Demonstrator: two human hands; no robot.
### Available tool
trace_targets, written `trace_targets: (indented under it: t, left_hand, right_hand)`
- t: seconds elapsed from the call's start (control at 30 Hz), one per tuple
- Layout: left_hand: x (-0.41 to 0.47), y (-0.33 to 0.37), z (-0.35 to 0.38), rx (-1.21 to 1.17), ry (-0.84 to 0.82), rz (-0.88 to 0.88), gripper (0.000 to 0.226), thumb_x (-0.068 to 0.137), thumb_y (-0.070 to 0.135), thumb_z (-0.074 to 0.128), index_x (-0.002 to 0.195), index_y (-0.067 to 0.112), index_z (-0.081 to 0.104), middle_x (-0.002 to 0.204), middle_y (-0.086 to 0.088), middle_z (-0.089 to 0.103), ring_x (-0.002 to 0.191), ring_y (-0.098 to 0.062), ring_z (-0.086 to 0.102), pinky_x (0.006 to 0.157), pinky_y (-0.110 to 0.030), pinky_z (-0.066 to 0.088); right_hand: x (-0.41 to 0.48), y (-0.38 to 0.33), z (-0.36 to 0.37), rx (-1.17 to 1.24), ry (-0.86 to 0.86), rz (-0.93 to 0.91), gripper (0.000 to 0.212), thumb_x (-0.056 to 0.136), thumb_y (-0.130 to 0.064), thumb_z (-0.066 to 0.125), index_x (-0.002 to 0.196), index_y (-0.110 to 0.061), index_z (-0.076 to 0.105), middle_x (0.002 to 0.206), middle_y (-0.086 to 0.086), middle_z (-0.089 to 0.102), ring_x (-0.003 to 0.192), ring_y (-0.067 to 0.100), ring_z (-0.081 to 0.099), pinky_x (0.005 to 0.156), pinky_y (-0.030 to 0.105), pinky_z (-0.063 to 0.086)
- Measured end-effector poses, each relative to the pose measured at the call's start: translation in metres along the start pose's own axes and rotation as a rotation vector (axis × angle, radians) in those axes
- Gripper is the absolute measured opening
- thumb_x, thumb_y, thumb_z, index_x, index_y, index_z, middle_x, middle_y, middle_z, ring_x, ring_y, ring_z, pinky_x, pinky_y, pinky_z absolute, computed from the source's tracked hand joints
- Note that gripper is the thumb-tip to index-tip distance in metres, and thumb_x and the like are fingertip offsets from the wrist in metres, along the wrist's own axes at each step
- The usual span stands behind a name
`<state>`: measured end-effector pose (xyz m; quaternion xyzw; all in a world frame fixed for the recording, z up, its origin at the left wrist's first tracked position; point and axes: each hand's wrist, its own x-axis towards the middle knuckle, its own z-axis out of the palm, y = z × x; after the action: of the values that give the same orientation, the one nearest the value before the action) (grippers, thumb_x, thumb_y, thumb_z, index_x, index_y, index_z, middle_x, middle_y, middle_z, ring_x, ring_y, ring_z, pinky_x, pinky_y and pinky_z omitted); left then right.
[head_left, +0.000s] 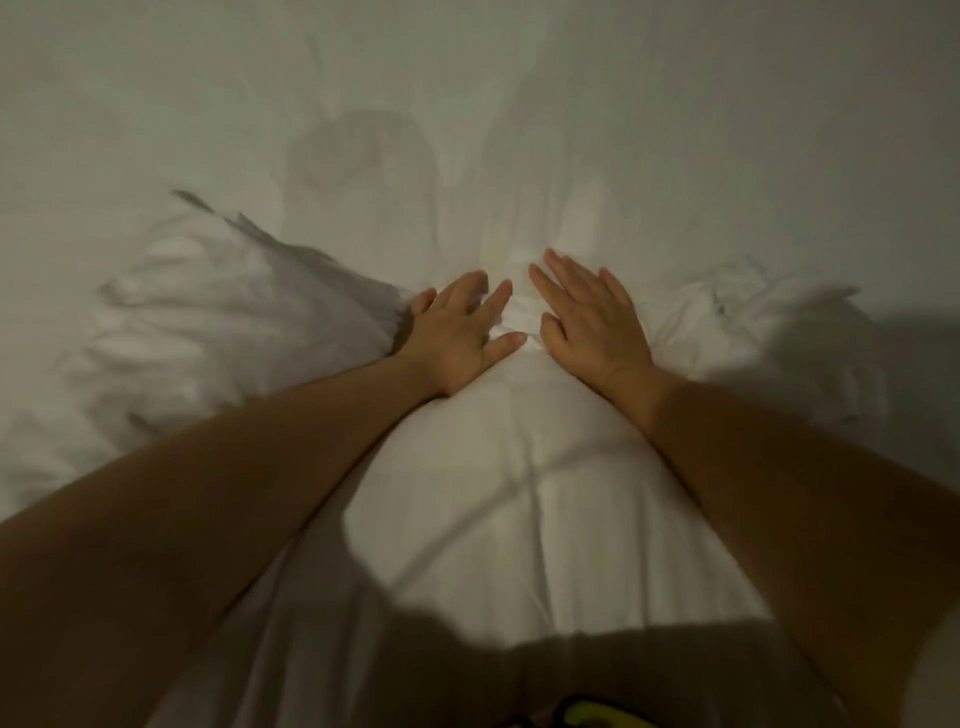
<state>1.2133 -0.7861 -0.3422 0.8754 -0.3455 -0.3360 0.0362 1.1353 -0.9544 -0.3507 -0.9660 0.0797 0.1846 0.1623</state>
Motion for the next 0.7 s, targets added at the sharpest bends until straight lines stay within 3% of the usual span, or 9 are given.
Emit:
trace_targets:
  t: [0.1, 0.17, 0.3, 0.53, 0.7]
  left_hand:
    - [-0.009, 0.005, -0.011, 0.027, 0.006, 0.010, 0.063, 0.096, 0.059, 0.021, 0.151, 0.031, 0.012, 0.157, -0.001, 0.014, 0.144, -0.014, 0.015, 0.116, -0.042, 0.010]
    - [-0.022, 0.012, -0.024, 0.058, -0.007, 0.008, 0.063, 0.096, 0.060, 0.019, 0.151, 0.031, 0.014, 0.158, -0.001, 0.016, 0.144, -0.015, 0.016, 0.115, -0.044, 0.011]
    - [-0.072, 0.032, -0.055, 0.127, 0.040, -0.020, 0.067, 0.095, 0.061, 0.014, 0.152, 0.026, 0.008, 0.160, -0.003, 0.008, 0.146, -0.017, 0.008, 0.117, -0.048, 0.007]
    - [-0.212, 0.071, -0.109, 0.242, 0.264, -0.120, 0.059, 0.100, 0.047, 0.022, 0.151, 0.018, 0.015, 0.160, -0.007, 0.007, 0.146, -0.022, 0.011, 0.114, -0.045, 0.013]
    - [-0.309, 0.088, -0.131, 0.218, 0.271, -0.230, 0.060, 0.100, 0.051, 0.022, 0.152, 0.022, 0.015, 0.160, -0.005, 0.003, 0.147, -0.021, 0.006, 0.116, -0.048, 0.006]
  right_hand:
    - [-0.005, -0.004, -0.011, -0.036, -0.055, 0.002, 0.052, 0.100, -0.029, 0.026, 0.152, -0.027, 0.020, 0.161, -0.005, 0.010, 0.147, 0.011, 0.010, 0.118, 0.034, 0.001]
    - [-0.017, -0.012, -0.027, -0.052, -0.067, 0.029, 0.049, 0.101, -0.029, 0.026, 0.150, -0.025, 0.026, 0.159, -0.002, 0.018, 0.146, 0.014, 0.016, 0.118, 0.035, 0.002]
    - [-0.064, -0.033, -0.065, -0.130, 0.102, 0.057, 0.051, 0.101, -0.035, 0.023, 0.149, -0.017, 0.031, 0.152, 0.006, 0.036, 0.141, 0.022, 0.028, 0.117, 0.040, 0.012]
    - [-0.164, -0.074, -0.141, -0.175, 0.222, 0.102, 0.051, 0.102, -0.034, 0.029, 0.150, -0.018, 0.026, 0.156, 0.005, 0.028, 0.142, 0.021, 0.026, 0.117, 0.040, 0.012]
    - [-0.218, -0.128, -0.193, -0.127, 0.190, 0.066, 0.053, 0.099, -0.035, 0.028, 0.151, -0.023, 0.022, 0.158, 0.002, 0.021, 0.143, 0.019, 0.021, 0.119, 0.044, 0.007]
